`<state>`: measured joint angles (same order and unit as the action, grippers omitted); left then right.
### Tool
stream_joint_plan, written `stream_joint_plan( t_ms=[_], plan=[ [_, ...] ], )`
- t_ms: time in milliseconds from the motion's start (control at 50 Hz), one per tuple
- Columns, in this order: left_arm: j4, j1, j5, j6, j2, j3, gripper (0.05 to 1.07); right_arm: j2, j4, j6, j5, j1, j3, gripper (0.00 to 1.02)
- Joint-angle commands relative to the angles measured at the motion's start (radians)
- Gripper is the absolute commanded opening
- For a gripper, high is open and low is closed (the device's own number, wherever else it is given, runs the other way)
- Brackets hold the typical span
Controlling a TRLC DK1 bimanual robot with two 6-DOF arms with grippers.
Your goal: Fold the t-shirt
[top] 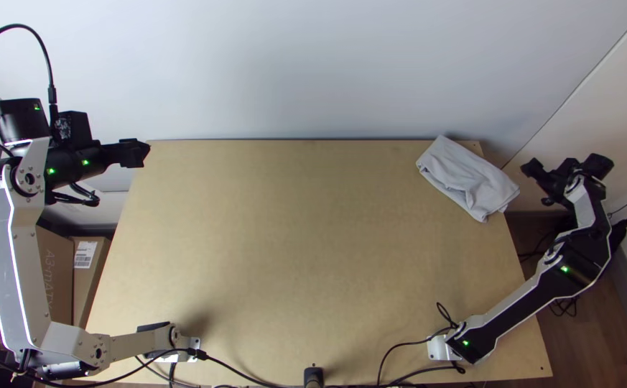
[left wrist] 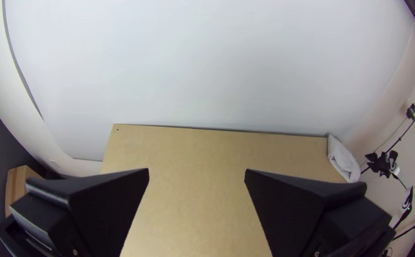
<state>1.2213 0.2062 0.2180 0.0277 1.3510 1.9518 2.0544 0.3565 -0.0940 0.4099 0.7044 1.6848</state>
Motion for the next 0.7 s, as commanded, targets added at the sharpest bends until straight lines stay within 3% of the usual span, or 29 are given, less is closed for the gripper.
stream_joint_plan(
  t_ms=[0,40,80,220,360,480,580,680],
  plan=[
    [-0.017,-0.001,0.007,-0.038,-0.001,-0.001,1.03,-0.208,-0.105,0.099,-0.06,-0.006,-0.042,0.99],
    [-0.034,0.002,0.007,-0.051,-0.004,-0.001,1.03,-0.284,-0.189,0.137,-0.097,-0.028,-0.082,0.99],
    [-0.048,0.006,0.006,-0.064,-0.009,-0.001,1.03,-0.358,-0.248,0.132,-0.103,-0.045,-0.103,0.99],
    [-0.105,0.029,-0.003,-0.083,-0.044,-0.013,1.03,-0.574,-0.26,0.097,-0.105,-0.118,-0.1,0.99],
    [-0.33,0.036,-0.006,-0.097,-0.213,-0.182,1.03,-0.789,-0.307,0.088,-0.122,-0.227,-0.129,0.99],
    [-0.549,0.056,-0.012,-0.176,-0.401,-0.406,1.03,-0.984,-0.404,0.074,-0.166,-0.332,-0.223,0.99],
    [-0.661,0.082,-0.017,-0.178,-0.538,-0.562,1.03,-1.154,-0.522,0.01,-0.177,-0.393,-0.389,0.99],
    [-0.657,0.093,-0.019,-0.175,-0.632,-0.649,1.03,-1.329,-0.539,-0.064,-0.177,-0.424,-0.553,0.99]
  ],
)
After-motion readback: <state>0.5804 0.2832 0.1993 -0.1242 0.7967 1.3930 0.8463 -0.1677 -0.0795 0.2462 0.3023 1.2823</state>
